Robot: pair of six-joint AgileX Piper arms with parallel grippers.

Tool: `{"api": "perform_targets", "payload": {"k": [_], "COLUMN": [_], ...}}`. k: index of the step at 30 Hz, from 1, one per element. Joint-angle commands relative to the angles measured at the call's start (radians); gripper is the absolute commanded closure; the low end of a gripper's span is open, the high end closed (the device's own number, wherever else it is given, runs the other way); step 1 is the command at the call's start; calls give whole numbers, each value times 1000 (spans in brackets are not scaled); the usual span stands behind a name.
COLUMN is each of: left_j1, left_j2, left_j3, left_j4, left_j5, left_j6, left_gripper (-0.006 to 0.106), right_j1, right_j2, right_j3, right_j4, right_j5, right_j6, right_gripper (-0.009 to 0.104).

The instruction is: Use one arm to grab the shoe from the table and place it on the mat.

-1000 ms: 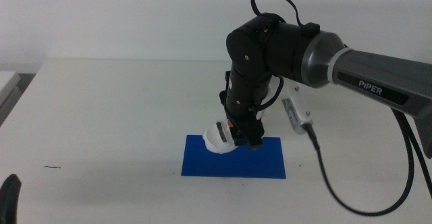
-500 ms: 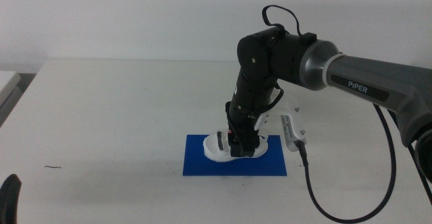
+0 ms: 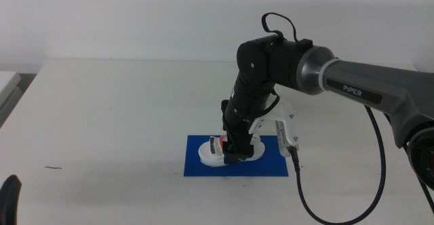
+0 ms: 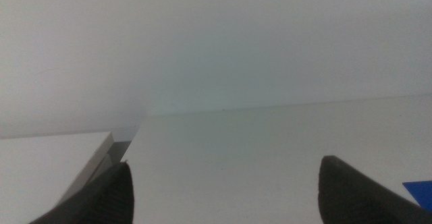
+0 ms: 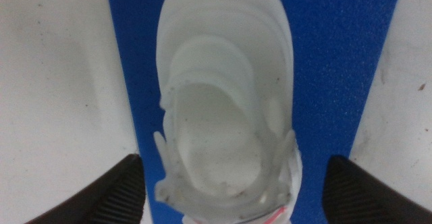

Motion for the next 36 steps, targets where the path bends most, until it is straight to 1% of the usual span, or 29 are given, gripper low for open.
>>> {"api": "perform_targets", "payload": {"k": [1,2,4,6,7,8,9,10,11,12,13,16,17,18,19,21,23,25,28,31,33,36], "left_j1": [0,0,0,0,0,0,0,0,0,0,0,0,0,0,0,0,0,0,0,0,0,0], "left_j2": [5,5,5,5,5,5,5,5,5,5,5,5,5,5,5,5,5,5,5,5,5,5], "left_j3": [0,0,0,0,0,0,0,0,0,0,0,0,0,0,0,0,0,0,0,0,0,0], "left_j4": [-4,-4,-4,-4,-4,-4,-4,-4,-4,-4,-4,-4,-4,-4,-4,-4,-4,-4,-4,-4,-4,-4], "left_j5": [-12,-12,-12,-12,-12,-12,-12,-12,-12,-12,-12,-12,-12,-12,-12,-12,-12,-12,-12,-12,-12,-12], "left_j6": [-1,-1,-1,-1,-1,-1,-1,-1,-1,-1,-1,-1,-1,-1,-1,-1,-1,-1,-1,-1,-1,-1], "left_gripper": [7,7,7,7,7,7,7,7,7,7,7,7,7,7,7,7,7,7,7,7,7,7], "right_j1": [-9,-9,-10,-10,-10,-10,-10,-10,-10,-10,-10,-10,-10,-10,-10,-31,-43,-67,-131,-220,-280,-339], "right_j2": [-15,-30,-70,-137,-168,-210,-252,-294,-332,-368,-394,-468,-489,-506,-520,-563,-622,-692,-834,-1021,-1157,-1351], "right_j3": [-6,-6,-8,-8,-8,-8,-8,-8,-8,-8,-8,-8,-8,-8,-8,9,46,119,292,529,702,947], "right_j4": [6,8,5,-23,-59,-101,-123,-126,-128,-128,-128,-128,-128,-137,-130,-88,-71,-74,-75,-84,-61,-22], "right_j5": [0,-5,0,28,50,86,136,186,186,186,186,172,173,186,186,186,186,186,83,-96,-237,-445], "right_j6": [-19,-55,-129,-250,-341,-514,-736,-924,-1118,-1238,-1294,-1310,-1345,-1414,-1497,-1671,-1816,-1899,-1968,-1995,-2029,-2103], "right_gripper": [10,4,2,2,2,2,2,2,2,2,2,2,2,2,2,2,2,2,2,2,2,2]}}
